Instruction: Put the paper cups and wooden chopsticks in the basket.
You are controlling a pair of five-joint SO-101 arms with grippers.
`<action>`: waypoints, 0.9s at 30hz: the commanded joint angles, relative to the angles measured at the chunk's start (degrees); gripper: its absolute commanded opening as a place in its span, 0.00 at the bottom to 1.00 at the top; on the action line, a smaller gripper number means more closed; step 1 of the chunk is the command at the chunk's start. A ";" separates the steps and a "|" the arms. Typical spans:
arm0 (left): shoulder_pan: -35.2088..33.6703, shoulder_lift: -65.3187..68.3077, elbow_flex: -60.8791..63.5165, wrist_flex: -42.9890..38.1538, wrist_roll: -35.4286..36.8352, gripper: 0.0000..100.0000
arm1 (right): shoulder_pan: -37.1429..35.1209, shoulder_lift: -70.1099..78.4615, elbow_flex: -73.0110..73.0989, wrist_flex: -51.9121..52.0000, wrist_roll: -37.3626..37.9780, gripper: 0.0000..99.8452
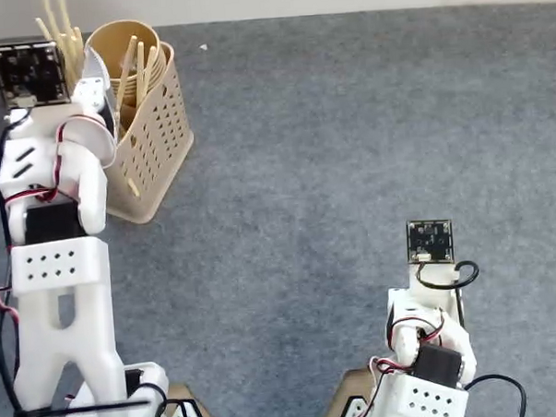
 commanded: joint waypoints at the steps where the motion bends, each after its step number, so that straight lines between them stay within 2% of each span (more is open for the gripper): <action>1: -0.48 -0.40 -4.09 2.90 0.18 0.13 | -0.40 -0.40 4.18 -0.84 0.62 0.03; 6: -0.57 -0.40 -8.66 7.12 0.18 0.13 | -0.40 -0.40 4.18 -0.84 0.62 0.03; 12: -0.57 -4.26 -22.73 17.93 0.18 0.13 | -0.40 -0.40 4.26 -0.84 0.62 0.03; 14: -0.57 -7.16 -28.44 26.02 0.18 0.13 | -0.31 -0.40 4.26 -0.84 0.62 0.03; 18: -0.40 -12.79 -37.14 47.12 -0.18 0.13 | -0.22 -0.40 4.26 -0.84 0.62 0.03; 23: -0.57 -16.57 -34.24 59.08 -0.18 0.13 | -0.31 -0.40 4.26 -0.84 0.44 0.03; 27: -0.57 -20.00 -20.26 64.18 -0.18 0.13 | -0.40 -0.40 4.26 -0.92 0.26 0.03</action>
